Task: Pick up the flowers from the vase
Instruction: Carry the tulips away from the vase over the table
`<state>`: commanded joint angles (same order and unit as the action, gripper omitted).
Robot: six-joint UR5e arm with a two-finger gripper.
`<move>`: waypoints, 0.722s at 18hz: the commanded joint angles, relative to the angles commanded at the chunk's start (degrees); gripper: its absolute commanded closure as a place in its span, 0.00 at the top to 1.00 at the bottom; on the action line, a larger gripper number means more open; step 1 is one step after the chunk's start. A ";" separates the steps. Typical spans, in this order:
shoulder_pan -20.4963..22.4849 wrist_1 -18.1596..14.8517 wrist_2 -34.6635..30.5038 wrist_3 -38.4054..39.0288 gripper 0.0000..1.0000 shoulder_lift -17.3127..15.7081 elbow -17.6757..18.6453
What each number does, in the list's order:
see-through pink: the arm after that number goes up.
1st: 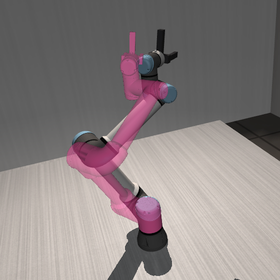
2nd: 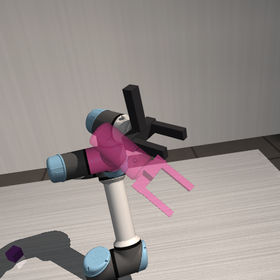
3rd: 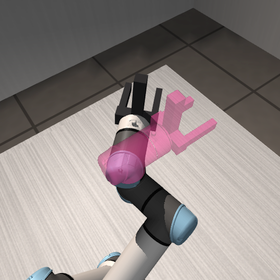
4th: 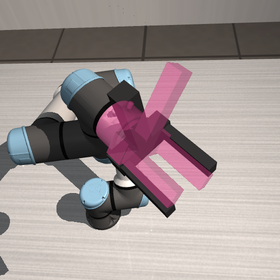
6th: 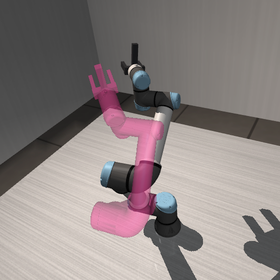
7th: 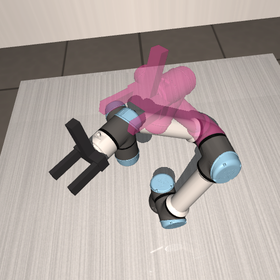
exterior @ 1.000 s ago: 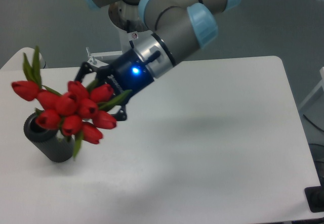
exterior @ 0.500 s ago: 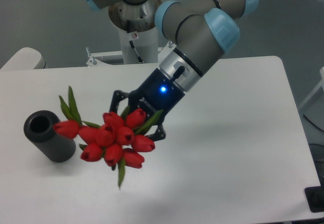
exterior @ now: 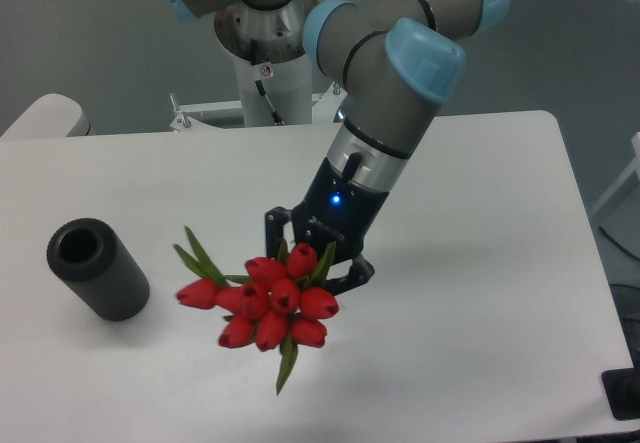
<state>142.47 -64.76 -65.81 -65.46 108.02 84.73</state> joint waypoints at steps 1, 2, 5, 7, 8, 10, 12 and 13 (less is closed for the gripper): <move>0.00 -0.97 -1.50 -0.80 0.24 0.00 0.00; 0.09 -1.42 -2.82 -0.89 0.23 0.09 0.00; -0.09 -1.51 -7.38 -0.98 0.21 1.05 0.09; -0.87 -1.42 -10.81 -1.33 0.21 2.11 -0.09; -1.14 -1.42 -12.57 -2.20 0.21 2.98 -0.26; -1.23 -1.42 -14.95 -3.44 0.21 4.65 -0.62; -1.14 -1.33 -17.32 -6.15 0.17 5.80 -0.88; -1.14 -1.42 -18.99 -7.65 0.17 6.50 -0.88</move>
<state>141.33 -66.18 -84.80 -73.11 114.51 83.85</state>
